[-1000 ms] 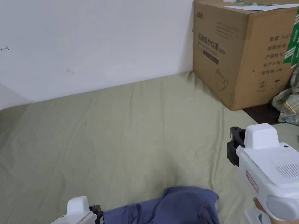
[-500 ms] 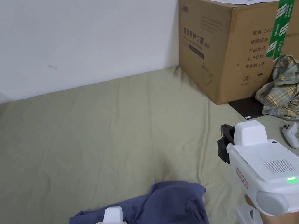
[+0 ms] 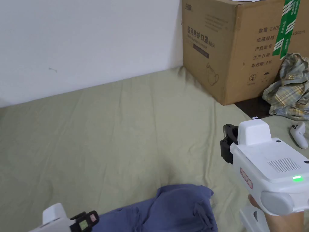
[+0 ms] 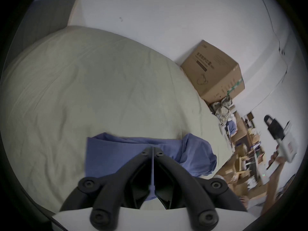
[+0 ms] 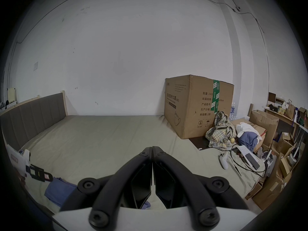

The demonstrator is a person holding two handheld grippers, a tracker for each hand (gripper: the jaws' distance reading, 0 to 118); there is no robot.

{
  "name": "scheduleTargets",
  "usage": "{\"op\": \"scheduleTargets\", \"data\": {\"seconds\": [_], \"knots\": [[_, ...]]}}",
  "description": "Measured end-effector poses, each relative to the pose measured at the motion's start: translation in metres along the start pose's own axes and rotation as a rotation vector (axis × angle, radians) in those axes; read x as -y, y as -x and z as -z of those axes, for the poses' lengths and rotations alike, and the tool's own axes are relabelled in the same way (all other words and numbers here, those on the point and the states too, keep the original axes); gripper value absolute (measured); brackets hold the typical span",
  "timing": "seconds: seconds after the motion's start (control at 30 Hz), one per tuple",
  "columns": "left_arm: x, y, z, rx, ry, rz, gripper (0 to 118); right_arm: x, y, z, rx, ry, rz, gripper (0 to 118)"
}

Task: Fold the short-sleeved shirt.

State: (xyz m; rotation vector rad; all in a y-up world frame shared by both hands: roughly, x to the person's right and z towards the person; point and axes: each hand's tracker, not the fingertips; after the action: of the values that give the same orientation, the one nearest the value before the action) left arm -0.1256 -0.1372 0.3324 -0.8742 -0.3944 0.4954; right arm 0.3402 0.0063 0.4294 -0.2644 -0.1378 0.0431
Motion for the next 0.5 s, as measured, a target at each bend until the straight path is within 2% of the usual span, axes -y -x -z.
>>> {"op": "scheduleTargets", "data": {"seconds": [0.03,0.07,0.1,0.17,0.2,0.23,0.43,0.5], "knots": [[-0.003,0.011,-0.004,0.02,0.014,-0.027,10,0.0,0.002,0.001,-0.005,0.001,-0.001,0],[-0.006,0.025,-0.007,0.03,0.038,-0.066,23,0.0,0.004,0.001,-0.011,0.004,0.0,0],[-0.007,0.035,-0.008,0.034,0.057,-0.101,40,0.001,0.007,0.002,-0.015,0.004,0.0,0],[-0.005,0.051,-0.008,0.022,0.073,-0.132,88,0.001,0.011,0.005,-0.022,0.008,-0.005,0],[-0.004,0.057,-0.006,0.004,0.091,-0.141,103,0.001,0.014,0.007,-0.025,0.013,-0.009,0],[-0.002,0.062,-0.004,-0.008,0.1,-0.141,110,0.002,0.015,0.008,-0.028,0.015,-0.011,0],[0.013,0.087,0.019,-0.019,0.161,-0.136,109,0.002,0.02,0.011,-0.021,0.025,-0.021,0],[0.018,0.091,0.028,-0.023,0.186,-0.141,95,0.003,0.019,0.012,-0.021,0.03,-0.026,0]]}}
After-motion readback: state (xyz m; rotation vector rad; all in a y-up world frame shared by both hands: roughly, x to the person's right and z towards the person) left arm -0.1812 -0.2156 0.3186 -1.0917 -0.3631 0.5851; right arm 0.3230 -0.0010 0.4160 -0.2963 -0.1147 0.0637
